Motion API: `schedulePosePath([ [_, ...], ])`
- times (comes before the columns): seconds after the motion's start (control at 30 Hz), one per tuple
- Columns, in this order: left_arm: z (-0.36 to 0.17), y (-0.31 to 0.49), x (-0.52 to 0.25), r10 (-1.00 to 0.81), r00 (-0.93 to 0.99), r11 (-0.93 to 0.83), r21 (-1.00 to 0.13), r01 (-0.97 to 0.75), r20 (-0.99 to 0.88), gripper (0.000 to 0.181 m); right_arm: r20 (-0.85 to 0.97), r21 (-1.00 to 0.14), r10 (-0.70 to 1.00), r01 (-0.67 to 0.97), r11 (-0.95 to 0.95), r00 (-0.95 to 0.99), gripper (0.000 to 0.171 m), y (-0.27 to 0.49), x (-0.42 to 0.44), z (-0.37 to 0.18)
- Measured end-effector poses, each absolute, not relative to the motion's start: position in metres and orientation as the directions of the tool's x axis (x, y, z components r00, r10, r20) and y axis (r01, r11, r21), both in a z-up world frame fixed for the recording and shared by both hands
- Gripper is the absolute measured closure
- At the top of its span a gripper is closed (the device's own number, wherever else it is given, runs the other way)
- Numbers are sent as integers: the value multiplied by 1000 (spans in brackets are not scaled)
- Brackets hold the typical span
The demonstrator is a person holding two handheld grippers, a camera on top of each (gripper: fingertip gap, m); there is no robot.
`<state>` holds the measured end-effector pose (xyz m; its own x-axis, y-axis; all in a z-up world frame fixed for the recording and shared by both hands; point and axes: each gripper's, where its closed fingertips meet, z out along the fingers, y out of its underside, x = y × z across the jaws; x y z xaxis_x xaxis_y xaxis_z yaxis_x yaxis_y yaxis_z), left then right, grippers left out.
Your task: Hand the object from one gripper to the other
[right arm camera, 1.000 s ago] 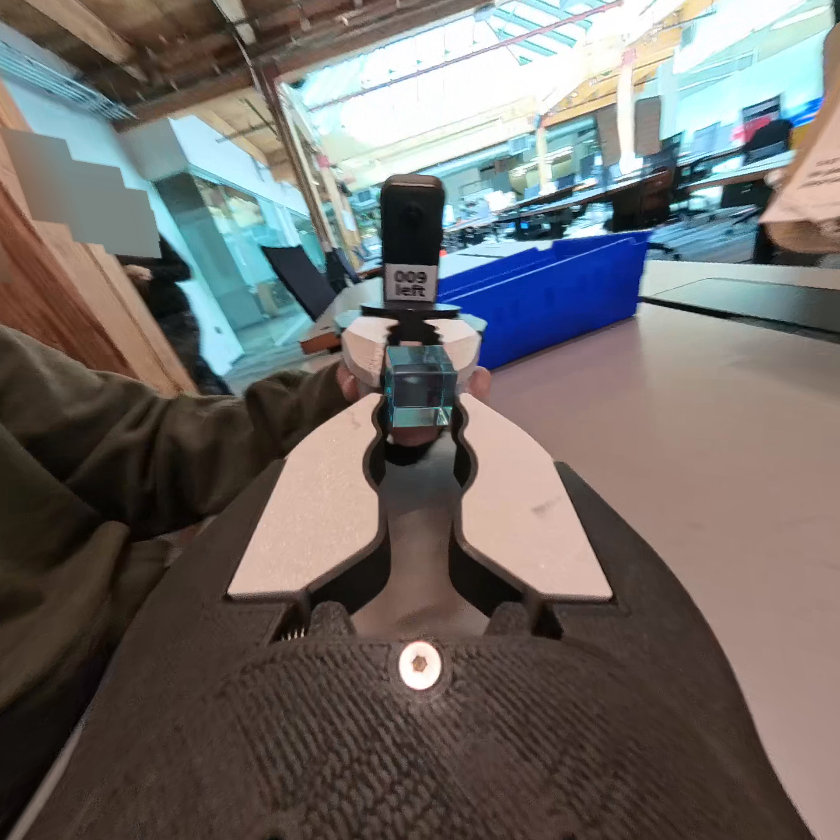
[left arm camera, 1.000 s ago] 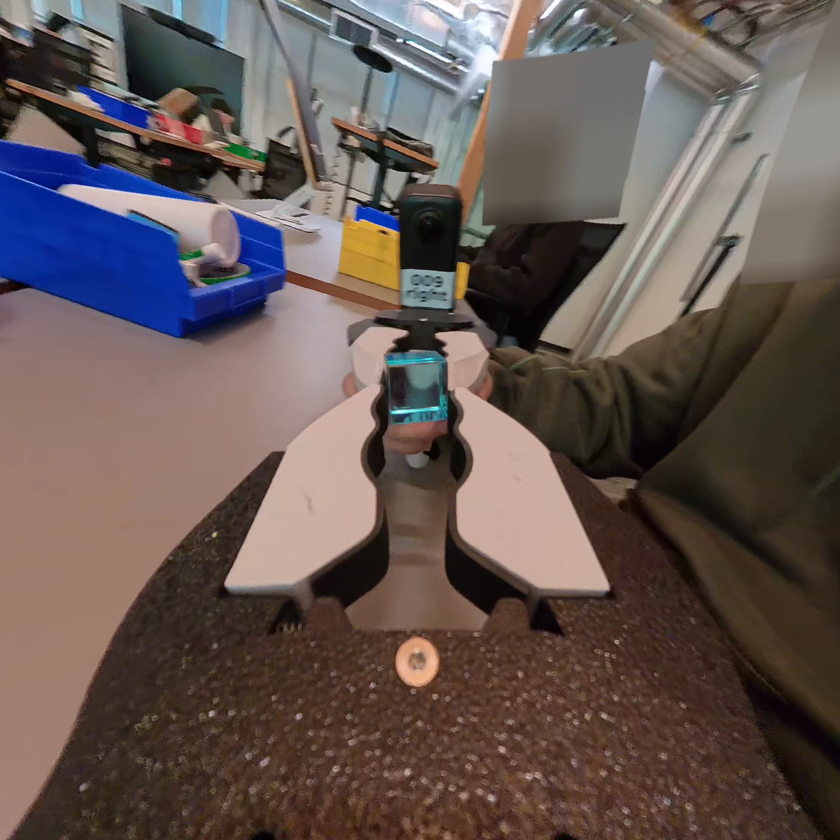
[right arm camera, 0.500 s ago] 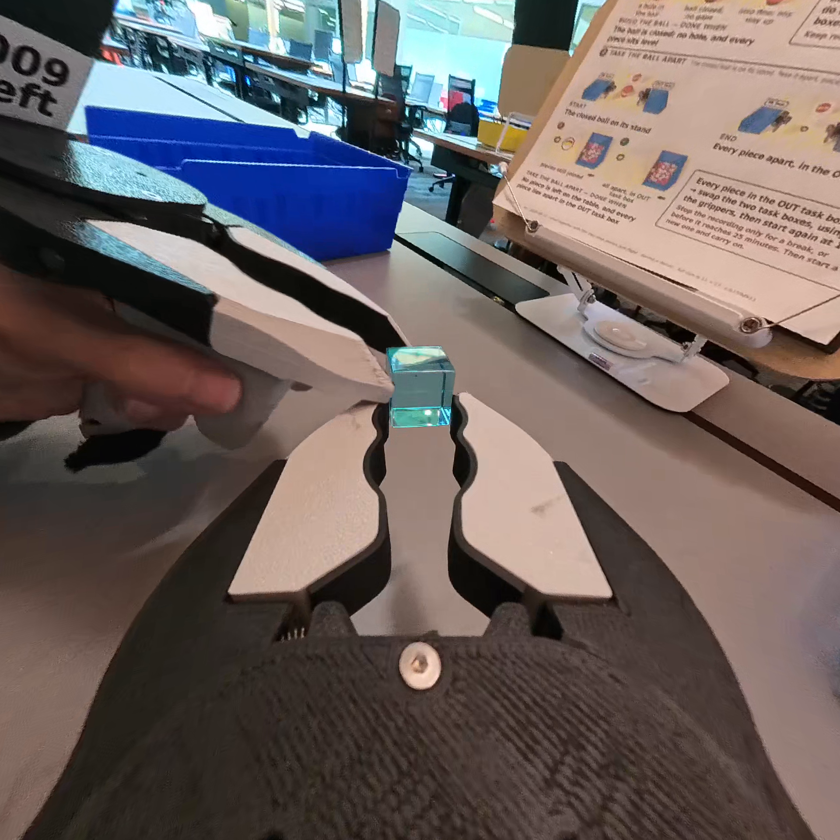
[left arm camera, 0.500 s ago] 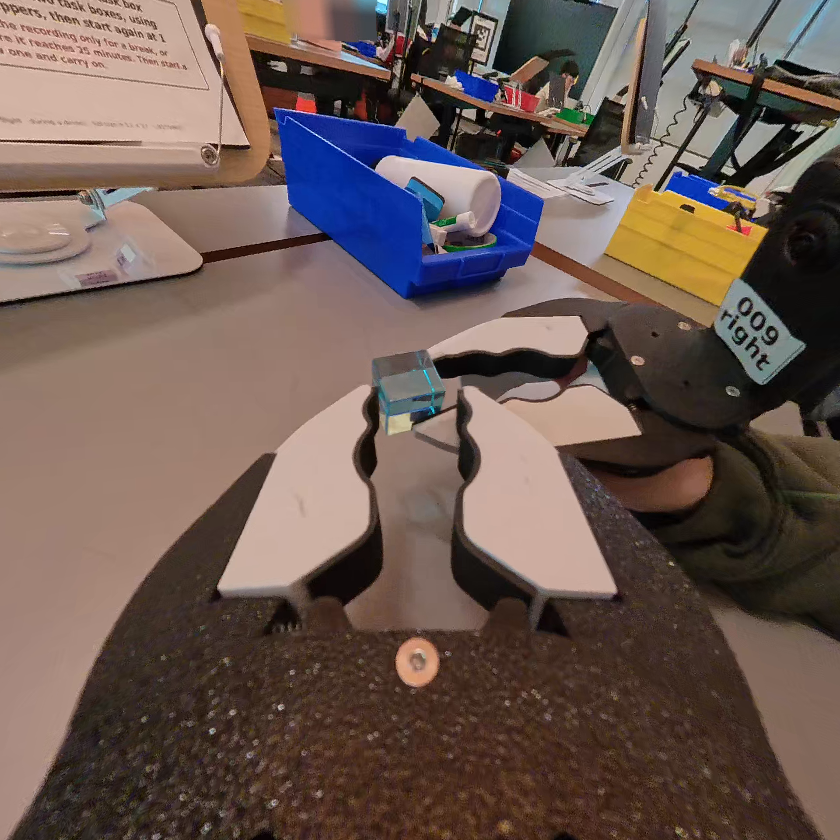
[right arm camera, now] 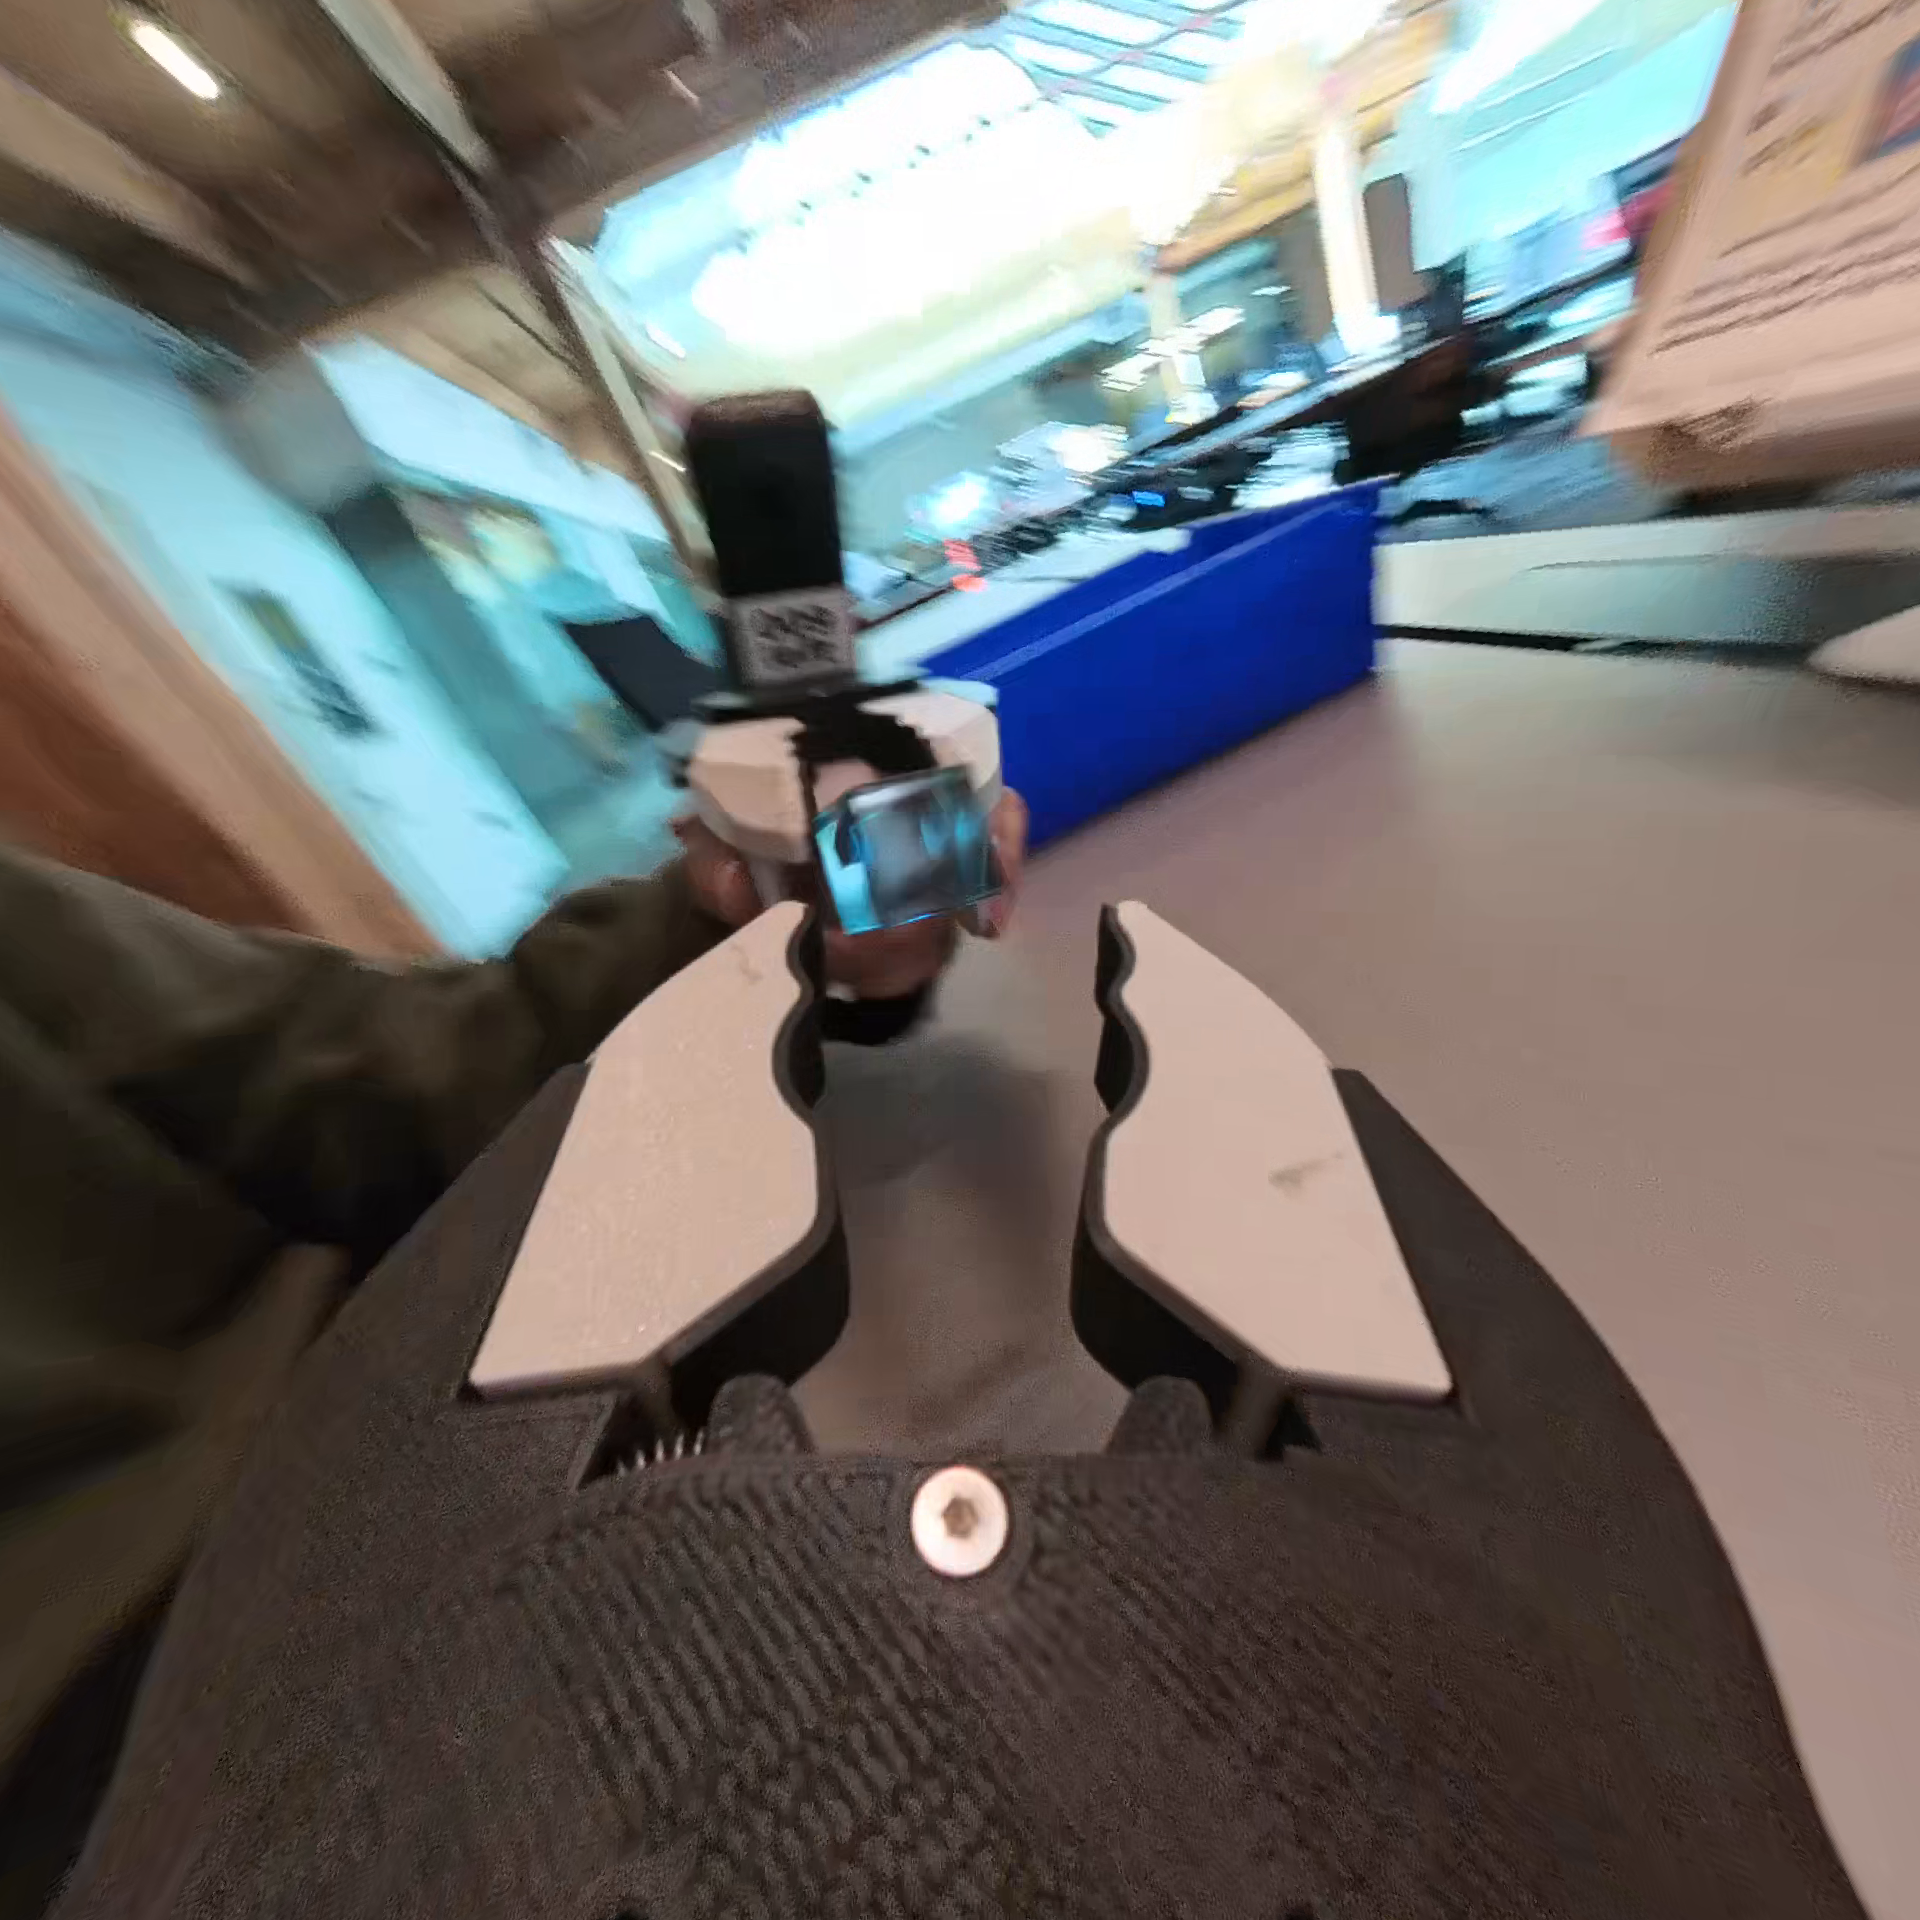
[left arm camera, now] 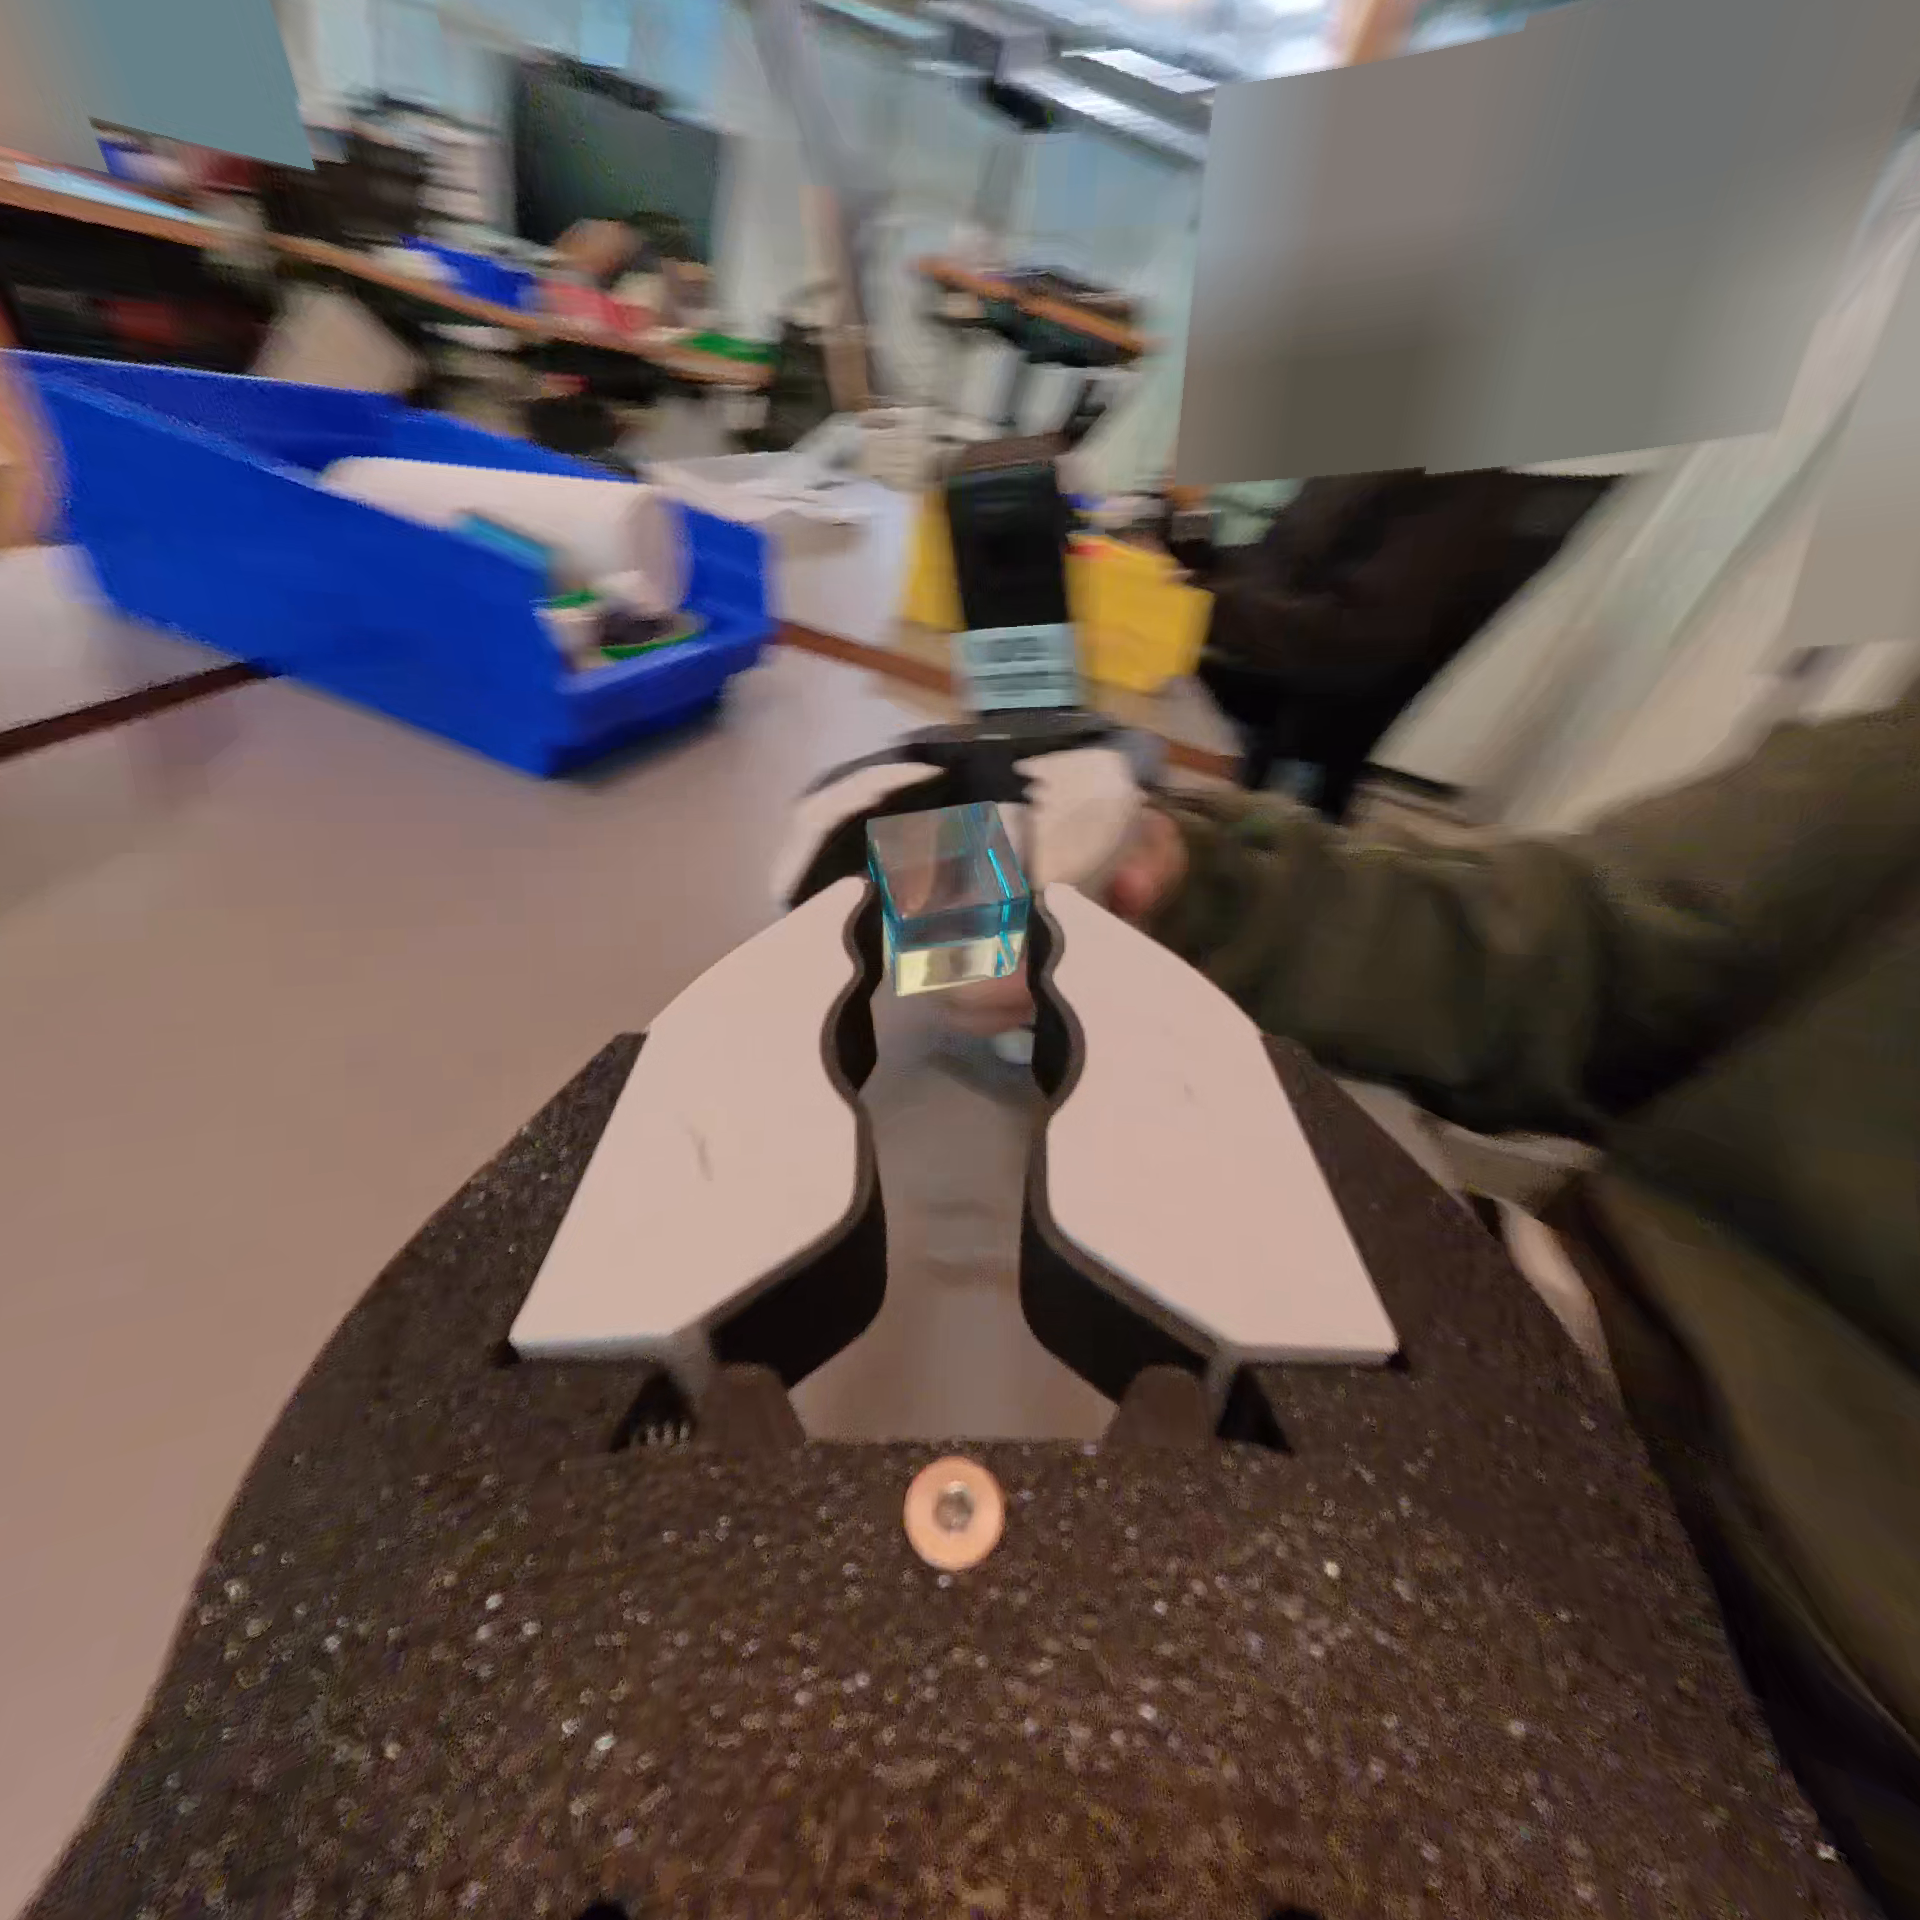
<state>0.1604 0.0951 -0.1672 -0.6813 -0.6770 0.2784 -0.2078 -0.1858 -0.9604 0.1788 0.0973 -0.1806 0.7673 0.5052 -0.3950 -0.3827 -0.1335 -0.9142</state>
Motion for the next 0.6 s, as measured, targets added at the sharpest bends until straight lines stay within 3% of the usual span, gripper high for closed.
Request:
schedulePosePath([
  [0.03,-164,91,150,-604,-742,-196,-956,-217,292,156,-456,-877,560,-457,-149,691,123,94,174,-175],
  [0.17,-159,82,127,-483,-845,-160,-972,-174,231,156,-633,-698,699,-635,-330,333,125,80,147,-163],
  [0.3,-159,70,111,-416,-901,-94,-991,-95,126,156,-717,-492,696,-672,-553,-48,127,70,122,-154],
  [0.43,-160,65,105,-386,-919,-72,-996,-59,82,156,-744,-504,666,-616,-605,-46,124,70,105,-166],
  [0.6,-160,67,107,-411,-910,-63,-998,-18,42,156,-719,-512,693,-633,-581,-54,136,69,107,-161],
])
